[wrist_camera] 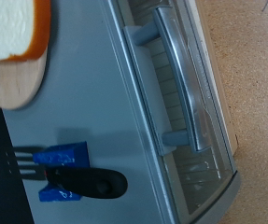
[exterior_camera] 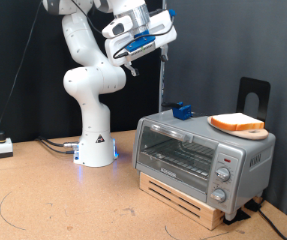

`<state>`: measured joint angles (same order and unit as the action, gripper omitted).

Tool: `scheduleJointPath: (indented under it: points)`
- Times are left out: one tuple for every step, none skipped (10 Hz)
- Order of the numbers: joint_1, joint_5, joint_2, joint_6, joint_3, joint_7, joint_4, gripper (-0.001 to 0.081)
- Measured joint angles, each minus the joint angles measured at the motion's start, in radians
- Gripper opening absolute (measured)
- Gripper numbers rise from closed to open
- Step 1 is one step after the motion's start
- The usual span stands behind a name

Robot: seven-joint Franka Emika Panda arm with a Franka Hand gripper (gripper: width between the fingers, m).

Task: Make a piece of toast with the oven

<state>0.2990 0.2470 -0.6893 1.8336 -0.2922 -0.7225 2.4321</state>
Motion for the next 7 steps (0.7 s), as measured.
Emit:
scheduleJointPath:
  points:
    - [0.01, -0.006, 0.009, -0.036, -0.018, 0.084, 0.002, 0.081]
    - [0.015, -0.016, 0.025, -0.047, -0.033, 0.15, 0.003, 0.081]
    - [0.015, -0.022, 0.043, -0.033, -0.039, 0.182, 0.004, 0.081]
    - [0.015, -0.023, 0.058, 0.002, -0.04, 0.198, 0.008, 0.081]
    - [0.013, -0.023, 0.066, 0.058, -0.037, 0.2, 0.018, 0.081]
    - [0.011, -0.023, 0.063, 0.097, -0.033, 0.199, 0.029, 0.081]
    - [0.011, -0.023, 0.063, 0.085, -0.034, 0.199, 0.029, 0.081]
